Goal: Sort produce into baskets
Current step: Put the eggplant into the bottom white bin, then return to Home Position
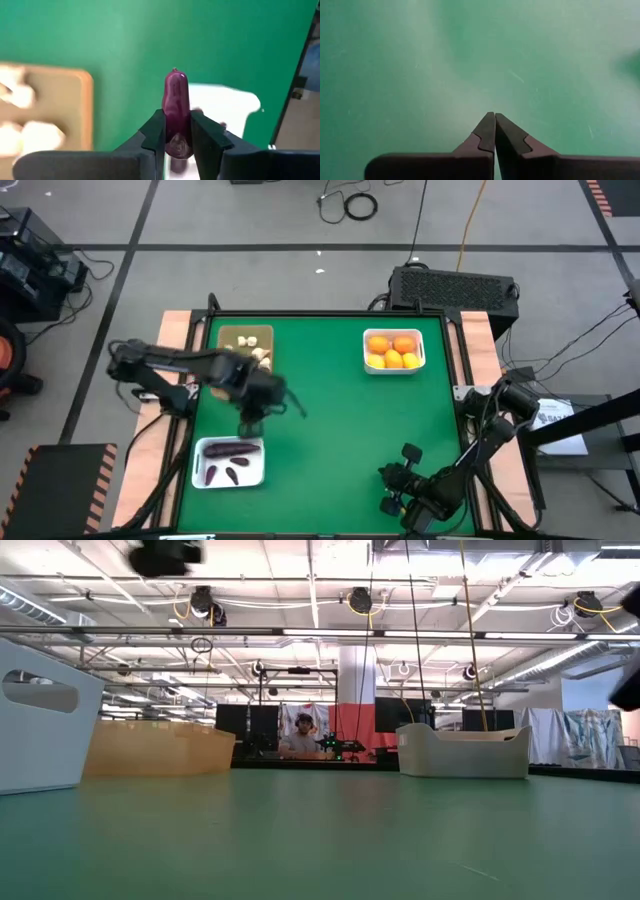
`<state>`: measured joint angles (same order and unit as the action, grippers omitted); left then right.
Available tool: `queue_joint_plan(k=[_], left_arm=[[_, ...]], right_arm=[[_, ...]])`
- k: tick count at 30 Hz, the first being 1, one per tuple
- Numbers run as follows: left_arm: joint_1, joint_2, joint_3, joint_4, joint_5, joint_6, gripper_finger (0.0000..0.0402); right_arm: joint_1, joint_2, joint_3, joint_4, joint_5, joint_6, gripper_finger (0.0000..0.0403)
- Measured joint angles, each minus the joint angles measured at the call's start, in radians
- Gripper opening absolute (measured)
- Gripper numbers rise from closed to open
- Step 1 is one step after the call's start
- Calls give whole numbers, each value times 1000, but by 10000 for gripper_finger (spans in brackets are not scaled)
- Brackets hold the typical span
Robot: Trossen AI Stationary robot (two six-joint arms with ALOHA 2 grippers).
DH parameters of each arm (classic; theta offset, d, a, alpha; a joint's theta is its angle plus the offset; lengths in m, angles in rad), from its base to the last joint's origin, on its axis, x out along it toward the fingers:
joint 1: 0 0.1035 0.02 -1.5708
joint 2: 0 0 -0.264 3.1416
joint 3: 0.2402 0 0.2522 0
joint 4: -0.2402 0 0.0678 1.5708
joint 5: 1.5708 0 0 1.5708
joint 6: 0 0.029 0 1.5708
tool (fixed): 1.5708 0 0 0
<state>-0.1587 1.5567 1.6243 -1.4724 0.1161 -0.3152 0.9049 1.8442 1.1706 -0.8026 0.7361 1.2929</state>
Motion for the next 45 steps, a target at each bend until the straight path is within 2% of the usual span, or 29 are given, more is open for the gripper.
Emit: queue_joint_plan(k=[6, 10, 17, 21, 26, 30, 34, 41, 45], left_arm=[[-246, -111, -205, 104, -42, -262, 80], [-379, -133, -326, 228, -43, -398, 80], [-529, -116, -471, 425, -50, -490, 80], [-565, -110, -533, 491, -103, -490, 80], [-583, -110, -614, 506, -248, -481, 80], [-582, -110, -630, 464, -346, -461, 83], [-583, -110, -632, 463, -372, -420, 110], [-580, -112, -622, 457, -378, -377, 183], [-557, -113, -583, 460, -389, -351, 201]], right_arm=[[-61, 0, 0, 66, 0, -109, 0], [-113, 0, 0, 148, -2, -210, 0], [-202, 0, 0, 350, -45, -476, 0], [-248, 0, 0, 448, -100, -590, 0], [-286, 0, 0, 511, -118, -599, 0], [-303, 0, 1, 515, -119, -601, 0], [-322, 0, 1, 514, -121, -601, 0], [-353, 0, 1, 514, -121, -634, 0], [-366, 0, 1, 514, -121, -650, 0]])
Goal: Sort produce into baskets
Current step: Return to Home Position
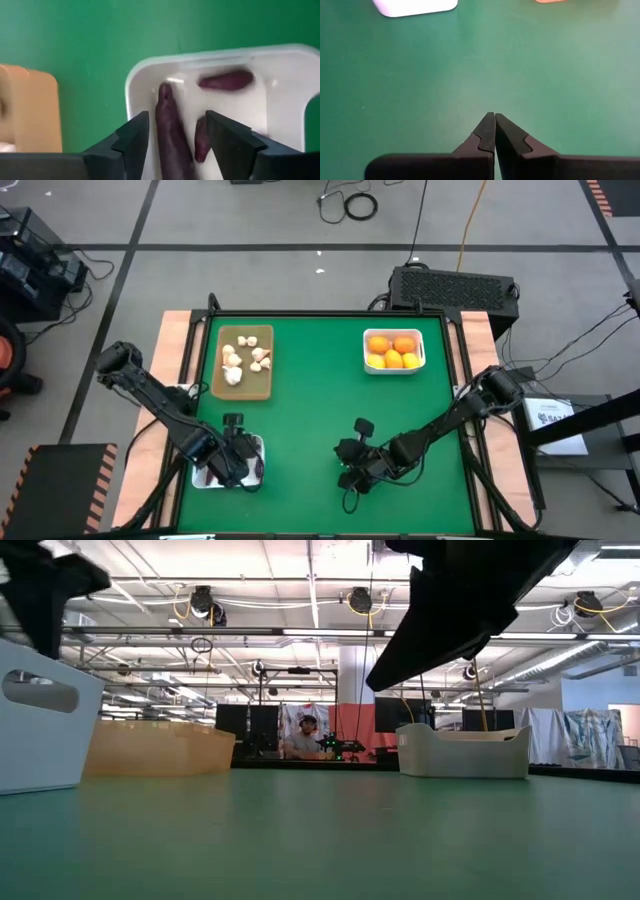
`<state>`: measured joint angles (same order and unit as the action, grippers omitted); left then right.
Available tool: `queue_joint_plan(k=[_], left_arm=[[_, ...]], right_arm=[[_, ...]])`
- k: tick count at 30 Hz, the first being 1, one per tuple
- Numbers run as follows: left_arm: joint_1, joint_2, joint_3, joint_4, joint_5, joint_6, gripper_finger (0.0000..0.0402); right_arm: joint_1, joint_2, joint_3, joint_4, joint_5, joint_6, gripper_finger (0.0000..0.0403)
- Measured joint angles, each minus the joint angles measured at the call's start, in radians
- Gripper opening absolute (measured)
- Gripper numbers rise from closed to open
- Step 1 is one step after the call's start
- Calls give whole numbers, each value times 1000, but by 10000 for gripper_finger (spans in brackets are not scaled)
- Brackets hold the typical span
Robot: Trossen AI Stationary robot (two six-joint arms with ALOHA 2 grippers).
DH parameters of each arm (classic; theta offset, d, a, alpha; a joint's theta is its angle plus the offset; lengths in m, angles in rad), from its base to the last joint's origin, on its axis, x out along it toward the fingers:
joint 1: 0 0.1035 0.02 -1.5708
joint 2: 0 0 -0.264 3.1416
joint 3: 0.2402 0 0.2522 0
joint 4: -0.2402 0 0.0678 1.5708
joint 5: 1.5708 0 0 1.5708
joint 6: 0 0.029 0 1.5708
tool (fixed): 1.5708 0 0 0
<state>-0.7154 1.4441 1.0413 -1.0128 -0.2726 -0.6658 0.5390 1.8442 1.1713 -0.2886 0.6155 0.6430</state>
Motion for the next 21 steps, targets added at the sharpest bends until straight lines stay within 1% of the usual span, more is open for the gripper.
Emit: queue_joint_plan(k=[3, 6, 10, 14, 18, 21], left_arm=[[20, 0, 37, 2, -34, 38, 203], [36, -1, 75, 21, -101, 119, 203], [67, -4, 93, 128, -185, 274, 203], [122, -7, 93, 265, -196, 454, 203], [199, -16, 93, 397, -195, 637, 203], [272, -38, 93, 478, -170, 741, 203]], right_arm=[[-4, -1, 0, -1, 8, -37, 0], [-14, -10, 0, -2, 10, -70, 0], [-30, -51, 0, -6, 8, -124, 0], [-43, -114, 0, -11, 8, -206, 0], [-55, -193, 0, -39, 7, -289, 0], [-65, -254, 0, -68, 7, -343, 0]])
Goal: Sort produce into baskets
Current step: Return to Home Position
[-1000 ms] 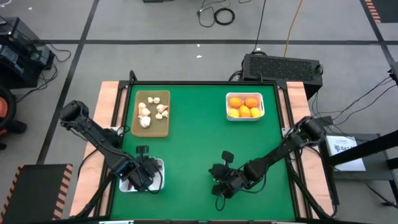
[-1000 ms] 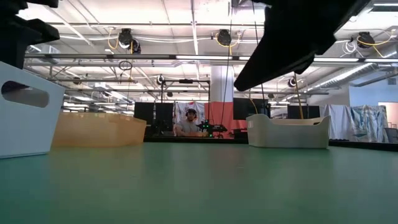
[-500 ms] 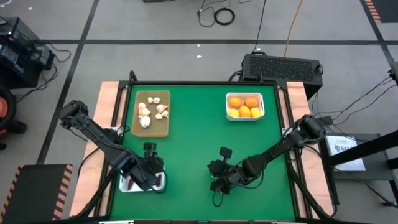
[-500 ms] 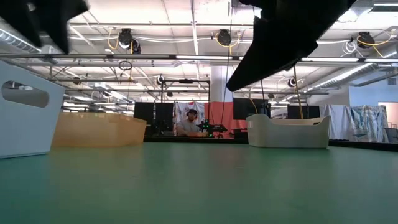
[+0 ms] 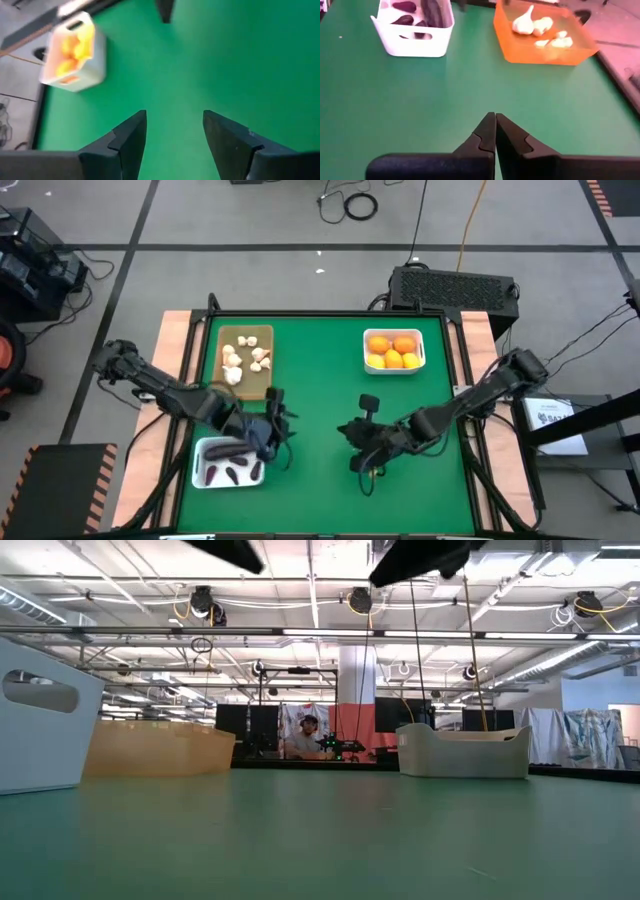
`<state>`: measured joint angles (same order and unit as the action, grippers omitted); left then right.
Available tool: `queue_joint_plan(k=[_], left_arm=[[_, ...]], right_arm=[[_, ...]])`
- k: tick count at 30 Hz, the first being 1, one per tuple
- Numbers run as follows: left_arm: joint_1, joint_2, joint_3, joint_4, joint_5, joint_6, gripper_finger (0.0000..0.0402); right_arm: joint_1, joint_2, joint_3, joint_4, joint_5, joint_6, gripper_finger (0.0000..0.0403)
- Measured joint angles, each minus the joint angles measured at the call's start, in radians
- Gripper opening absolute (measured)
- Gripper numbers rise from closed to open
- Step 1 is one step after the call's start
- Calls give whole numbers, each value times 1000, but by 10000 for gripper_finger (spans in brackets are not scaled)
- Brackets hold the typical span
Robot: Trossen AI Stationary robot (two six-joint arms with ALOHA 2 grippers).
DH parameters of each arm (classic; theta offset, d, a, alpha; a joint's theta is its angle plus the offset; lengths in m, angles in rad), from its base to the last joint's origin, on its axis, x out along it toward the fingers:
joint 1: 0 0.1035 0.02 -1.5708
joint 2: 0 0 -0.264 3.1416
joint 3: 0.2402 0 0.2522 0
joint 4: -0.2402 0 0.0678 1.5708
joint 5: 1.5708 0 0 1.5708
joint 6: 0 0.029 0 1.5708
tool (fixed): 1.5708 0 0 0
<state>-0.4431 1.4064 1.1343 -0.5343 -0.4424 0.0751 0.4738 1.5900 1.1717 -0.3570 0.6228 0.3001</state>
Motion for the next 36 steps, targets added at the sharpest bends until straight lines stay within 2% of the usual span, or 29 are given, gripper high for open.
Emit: queue_joint_plan(k=[5, 8, 12, 15, 19, 27, 30, 36], left_arm=[[132, -70, 0, 14, 85, 82, 203], [214, -135, 0, -9, 170, 91, 203], [306, -233, -8, -36, 262, 90, 203], [357, -328, -56, -34, 280, 89, 203], [408, -468, -148, -33, 282, 67, 203], [465, -794, -399, 43, 282, -19, 203], [474, -928, -494, 77, 282, -55, 203], [478, -1174, -654, 134, 264, -134, 203]], right_arm=[[-21, -98, 0, -111, 0, -62, 0], [-47, -155, 0, -187, 0, -62, 0], [-78, -250, -56, -202, -2, -82, 0], [-113, -350, -158, -145, -61, -97, 0], [-166, -513, -352, 13, -134, -103, 0], [-272, -825, -700, 325, -227, -55, 0], [-295, -923, -785, 387, -263, -40, 0], [-321, -1093, -926, 426, -263, -15, 0]])
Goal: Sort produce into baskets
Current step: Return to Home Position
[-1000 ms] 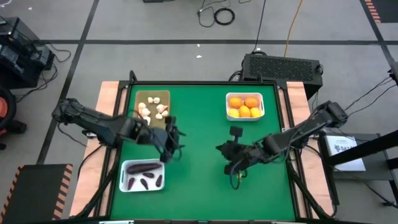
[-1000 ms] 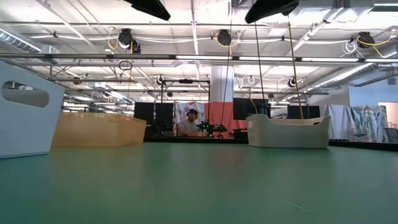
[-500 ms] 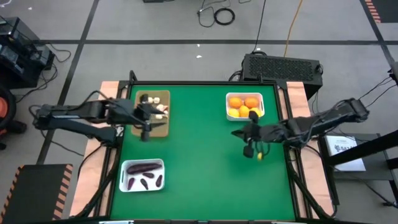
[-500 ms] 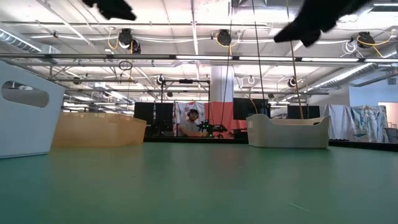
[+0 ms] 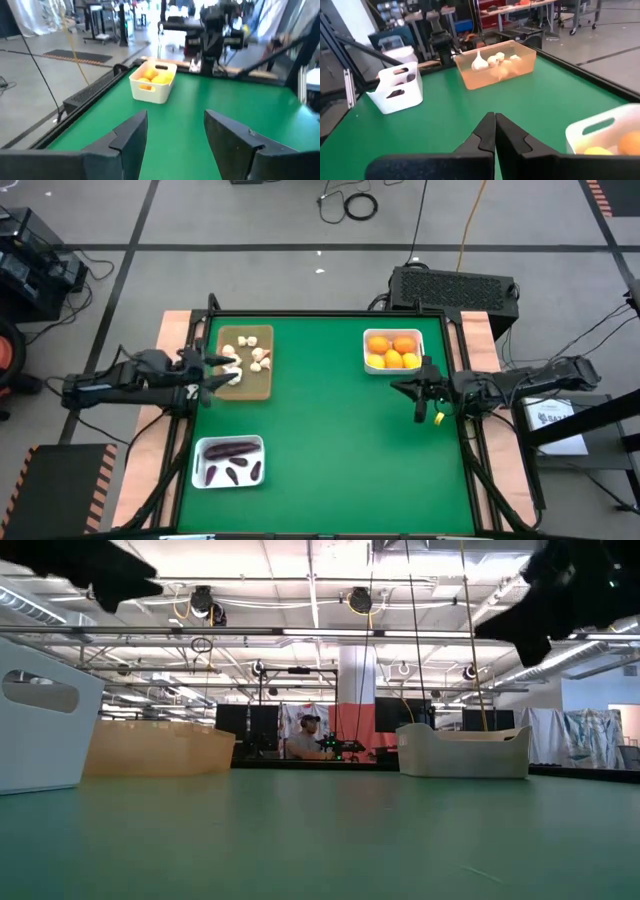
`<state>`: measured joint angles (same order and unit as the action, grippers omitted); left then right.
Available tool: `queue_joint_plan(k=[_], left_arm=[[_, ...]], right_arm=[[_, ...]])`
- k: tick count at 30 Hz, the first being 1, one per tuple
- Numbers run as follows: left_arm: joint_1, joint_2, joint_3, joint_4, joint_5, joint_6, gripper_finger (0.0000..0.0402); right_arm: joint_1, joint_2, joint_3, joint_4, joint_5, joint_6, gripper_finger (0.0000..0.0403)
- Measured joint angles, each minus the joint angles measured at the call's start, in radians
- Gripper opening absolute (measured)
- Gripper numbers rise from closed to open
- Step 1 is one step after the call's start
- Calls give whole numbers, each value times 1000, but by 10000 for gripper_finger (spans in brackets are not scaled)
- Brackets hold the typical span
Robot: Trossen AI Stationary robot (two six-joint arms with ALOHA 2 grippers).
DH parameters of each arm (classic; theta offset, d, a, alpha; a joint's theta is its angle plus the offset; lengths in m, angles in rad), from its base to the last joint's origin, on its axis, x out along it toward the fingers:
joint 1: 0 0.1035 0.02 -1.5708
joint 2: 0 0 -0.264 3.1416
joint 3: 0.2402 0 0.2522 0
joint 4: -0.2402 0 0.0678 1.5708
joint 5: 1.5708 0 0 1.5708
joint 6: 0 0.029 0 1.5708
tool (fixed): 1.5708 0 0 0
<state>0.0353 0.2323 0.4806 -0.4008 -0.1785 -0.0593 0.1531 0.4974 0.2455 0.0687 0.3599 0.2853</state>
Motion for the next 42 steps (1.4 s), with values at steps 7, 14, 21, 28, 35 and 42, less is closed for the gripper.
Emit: queue_joint_plan(k=[7, 14, 21, 28, 35, 42], left_arm=[[0, -154, -114, 206, -47, -75, 203], [0, -166, -231, 368, 96, -90, 203], [0, -166, -350, 462, 178, -116, 203], [0, -166, -452, 531, 172, -117, 203], [-1, -163, -474, 542, 99, -143, 203], [-1, -163, -474, 472, 93, -142, 203]], right_arm=[[-17, -152, -138, 59, 0, 58, 0], [-17, -200, -232, 175, 1, 104, 0], [-16, -200, -232, 175, -13, 123, 0], [-16, -200, -232, 174, -19, 114, 0], [-16, -200, -232, 135, -27, 7, 0], [-16, -200, -232, 86, -18, -109, 0]])
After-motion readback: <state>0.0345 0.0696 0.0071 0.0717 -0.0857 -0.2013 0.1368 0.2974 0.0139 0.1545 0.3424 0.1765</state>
